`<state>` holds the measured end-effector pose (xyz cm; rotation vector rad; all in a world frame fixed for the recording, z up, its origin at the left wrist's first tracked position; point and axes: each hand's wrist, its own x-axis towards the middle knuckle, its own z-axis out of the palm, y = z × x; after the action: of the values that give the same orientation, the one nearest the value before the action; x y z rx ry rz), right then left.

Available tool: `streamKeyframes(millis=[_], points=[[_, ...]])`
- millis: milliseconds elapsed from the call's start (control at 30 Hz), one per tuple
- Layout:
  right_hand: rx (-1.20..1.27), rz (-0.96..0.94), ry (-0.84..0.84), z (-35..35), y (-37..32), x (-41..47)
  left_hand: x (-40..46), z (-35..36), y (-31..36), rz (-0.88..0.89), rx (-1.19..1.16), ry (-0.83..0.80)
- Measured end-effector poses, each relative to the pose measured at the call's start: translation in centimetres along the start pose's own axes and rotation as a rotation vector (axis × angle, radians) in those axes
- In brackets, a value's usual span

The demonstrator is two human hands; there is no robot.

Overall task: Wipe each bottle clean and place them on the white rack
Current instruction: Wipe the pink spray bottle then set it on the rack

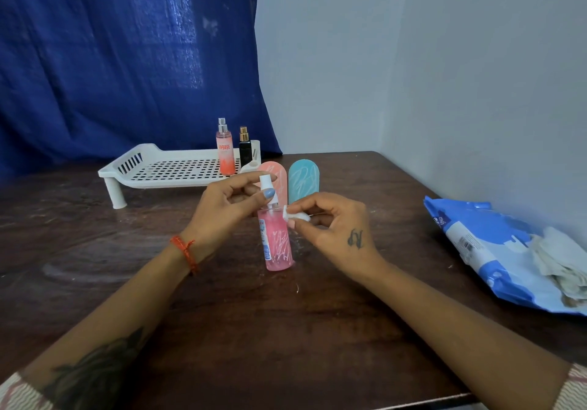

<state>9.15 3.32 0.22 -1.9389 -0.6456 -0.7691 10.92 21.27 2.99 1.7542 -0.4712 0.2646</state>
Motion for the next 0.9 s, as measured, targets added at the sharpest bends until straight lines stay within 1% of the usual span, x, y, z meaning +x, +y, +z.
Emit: streamKeyframes(millis=[100,167,233,300,433,533,633,767,900], points=[[0.032,-0.046,0.017,0.02,-0.14,0.01,-0.07,0.03,0.09,0.002,-0.003,-0.009],[0.052,-0.068,-0.010,-0.02,-0.15,-0.12,-0.09,0.01,0.13,-0.002,-0.010,-0.017],[0.060,-0.052,-0.040,-0.05,-0.07,-0.21,-0.09,-0.01,0.15,-0.004,-0.008,-0.021],[0.049,0.003,-0.057,0.00,0.03,-0.21,-0.07,-0.07,0.10,-0.009,-0.008,-0.018],[0.035,0.073,-0.054,0.14,0.02,-0.15,-0.02,-0.06,0.05,-0.023,-0.017,-0.024],[0.065,0.035,-0.043,0.16,-0.20,-0.10,0.02,-0.08,0.05,-0.032,-0.026,-0.025],[0.044,-0.020,-0.070,0.12,-0.23,-0.23,0.00,-0.10,0.01,-0.032,-0.023,-0.025],[0.020,0.012,-0.092,0.08,0.03,-0.32,0.03,-0.07,0.01,-0.028,-0.018,-0.022],[-0.009,0.007,-0.048,0.14,0.02,-0.29,0.07,-0.09,-0.07,-0.035,-0.003,-0.024]])
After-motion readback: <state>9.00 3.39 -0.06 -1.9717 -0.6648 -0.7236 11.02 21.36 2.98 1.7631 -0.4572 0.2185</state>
